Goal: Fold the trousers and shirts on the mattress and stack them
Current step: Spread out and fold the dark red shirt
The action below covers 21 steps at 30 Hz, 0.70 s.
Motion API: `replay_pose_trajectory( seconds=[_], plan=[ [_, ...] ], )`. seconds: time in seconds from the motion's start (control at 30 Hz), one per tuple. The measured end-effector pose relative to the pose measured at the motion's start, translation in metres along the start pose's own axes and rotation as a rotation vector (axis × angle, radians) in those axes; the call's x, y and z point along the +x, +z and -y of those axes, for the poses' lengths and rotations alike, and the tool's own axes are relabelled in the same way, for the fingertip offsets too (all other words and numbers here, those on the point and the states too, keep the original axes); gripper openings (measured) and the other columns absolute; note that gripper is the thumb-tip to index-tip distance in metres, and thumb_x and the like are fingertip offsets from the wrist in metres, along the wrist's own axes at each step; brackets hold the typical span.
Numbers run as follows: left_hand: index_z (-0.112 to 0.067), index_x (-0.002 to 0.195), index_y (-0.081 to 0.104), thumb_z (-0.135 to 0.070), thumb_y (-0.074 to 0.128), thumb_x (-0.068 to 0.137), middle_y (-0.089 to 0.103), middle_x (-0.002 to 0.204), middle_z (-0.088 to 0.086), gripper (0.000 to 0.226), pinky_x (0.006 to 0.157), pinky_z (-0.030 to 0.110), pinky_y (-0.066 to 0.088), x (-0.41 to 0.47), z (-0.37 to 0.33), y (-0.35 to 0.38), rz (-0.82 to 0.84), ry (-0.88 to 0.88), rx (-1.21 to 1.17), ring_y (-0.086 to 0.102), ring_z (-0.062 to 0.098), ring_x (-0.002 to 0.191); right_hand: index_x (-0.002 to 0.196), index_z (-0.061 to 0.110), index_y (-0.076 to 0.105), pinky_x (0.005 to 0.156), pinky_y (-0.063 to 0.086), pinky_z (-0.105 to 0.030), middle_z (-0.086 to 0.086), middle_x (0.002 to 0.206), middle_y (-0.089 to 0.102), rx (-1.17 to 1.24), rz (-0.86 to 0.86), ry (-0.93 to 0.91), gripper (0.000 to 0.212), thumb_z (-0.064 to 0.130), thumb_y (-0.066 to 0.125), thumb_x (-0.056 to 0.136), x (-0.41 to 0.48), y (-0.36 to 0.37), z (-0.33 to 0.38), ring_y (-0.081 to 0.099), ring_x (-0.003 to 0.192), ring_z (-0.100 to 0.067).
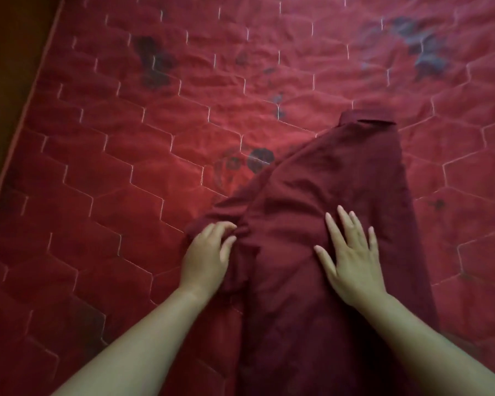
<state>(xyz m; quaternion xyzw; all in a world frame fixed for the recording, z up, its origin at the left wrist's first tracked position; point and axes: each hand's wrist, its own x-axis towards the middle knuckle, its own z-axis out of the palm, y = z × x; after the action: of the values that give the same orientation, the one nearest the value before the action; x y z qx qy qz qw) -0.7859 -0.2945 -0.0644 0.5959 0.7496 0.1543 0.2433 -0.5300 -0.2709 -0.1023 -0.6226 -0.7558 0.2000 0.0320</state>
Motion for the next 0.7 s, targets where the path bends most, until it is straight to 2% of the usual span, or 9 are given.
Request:
replay_pose_trajectory(
  seconds=[0.07,0.13,0.23,0.3,0.37,0.43,0.57,0.63,0.7],
  plan=[
    [-0.017,0.096,0.065,-0.013,0.063,0.087,0.066,0.097,-0.001,0.01,0.078,0.024,0.041,0.011,0.006,-0.009,-0.132,-0.014,-0.062,0.061,0.021,0.092,0.147,0.022,0.026,0.115,0.002,-0.044,0.0,0.157,0.015,-0.03,-0.008,0.005,0.065,0.054,0.033,0.091,-0.003,-0.001,-0.006,0.005,0.144,-0.016],
    [-0.018,0.099,0.065,-0.018,0.063,0.086,0.063,0.105,0.001,0.013,0.084,0.029,0.041,0.022,0.012,-0.012,-0.165,-0.062,0.004,0.057,0.024,0.1,0.147,0.023,0.026,0.113,0.001,-0.047,-0.001,0.157,0.016,-0.053,-0.024,0.045,0.065,0.054,0.029,0.089,-0.003,-0.002,-0.008,0.007,0.144,-0.02],
    [-0.019,0.128,0.051,-0.04,0.057,0.088,0.044,0.134,0.008,0.046,0.098,0.046,0.036,0.025,0.02,-0.008,-0.052,-0.197,0.193,0.039,0.031,0.124,0.149,0.028,0.018,0.112,-0.001,-0.054,0.002,0.158,0.007,-0.123,0.017,0.071,0.063,0.054,0.033,0.094,0.0,0.001,-0.006,-0.001,0.145,-0.021],
    [-0.019,0.138,0.04,-0.056,0.047,0.086,0.042,0.134,0.008,0.064,0.097,0.049,0.036,0.023,0.022,-0.007,-0.004,-0.191,0.238,0.038,0.03,0.124,0.149,0.03,0.011,0.112,-0.004,-0.055,0.004,0.159,0.0,-0.132,0.03,0.097,0.066,0.055,0.031,0.091,0.001,0.003,-0.005,-0.007,0.145,-0.02],
    [-0.018,0.139,0.038,-0.064,0.043,0.082,0.049,0.127,0.007,0.074,0.093,0.048,0.039,0.02,0.025,-0.008,0.035,-0.157,0.295,0.045,0.029,0.117,0.149,0.029,0.01,0.111,-0.005,-0.056,0.003,0.158,0.0,-0.117,0.01,0.132,0.067,0.055,0.031,0.091,0.001,0.001,-0.003,-0.006,0.145,-0.02],
    [-0.016,0.131,0.045,-0.061,0.051,0.082,0.057,0.12,0.006,0.067,0.088,0.045,0.041,0.015,0.029,-0.01,0.075,-0.141,0.324,0.05,0.03,0.111,0.15,0.028,0.01,0.111,-0.002,-0.057,0.004,0.158,0.001,-0.108,0.021,0.157,0.068,0.056,0.029,0.09,-0.003,-0.002,-0.002,-0.005,0.145,-0.02],
    [-0.013,0.087,0.057,-0.036,0.061,0.086,0.064,0.083,0.006,0.024,0.064,0.033,0.036,0.011,0.024,-0.019,0.03,-0.083,0.107,0.061,0.032,0.084,0.15,0.026,0.011,0.112,0.001,-0.056,0.006,0.158,0.0,-0.09,0.033,0.182,0.07,0.057,0.029,0.09,-0.017,-0.012,-0.006,-0.005,0.145,-0.019],
    [-0.018,0.079,0.054,-0.03,0.064,0.086,0.06,0.07,-0.003,0.017,0.06,0.028,0.03,0.012,0.001,-0.028,-0.036,-0.102,-0.072,0.06,0.028,0.074,0.149,0.025,0.013,0.112,0.004,-0.056,0.006,0.158,0.001,-0.081,0.049,0.209,0.069,0.056,0.032,0.09,-0.03,-0.02,-0.01,-0.003,0.145,-0.019],
    [-0.023,0.08,0.054,-0.028,0.066,0.083,0.059,0.068,-0.01,0.013,0.059,0.028,0.035,0.011,-0.034,-0.034,-0.089,-0.065,-0.168,0.06,0.022,0.071,0.149,0.023,0.017,0.112,0.011,-0.054,0.004,0.158,0.002,-0.08,0.08,0.241,0.068,0.054,0.036,0.091,-0.046,-0.026,-0.017,0.0,0.145,-0.02]
  ],
)
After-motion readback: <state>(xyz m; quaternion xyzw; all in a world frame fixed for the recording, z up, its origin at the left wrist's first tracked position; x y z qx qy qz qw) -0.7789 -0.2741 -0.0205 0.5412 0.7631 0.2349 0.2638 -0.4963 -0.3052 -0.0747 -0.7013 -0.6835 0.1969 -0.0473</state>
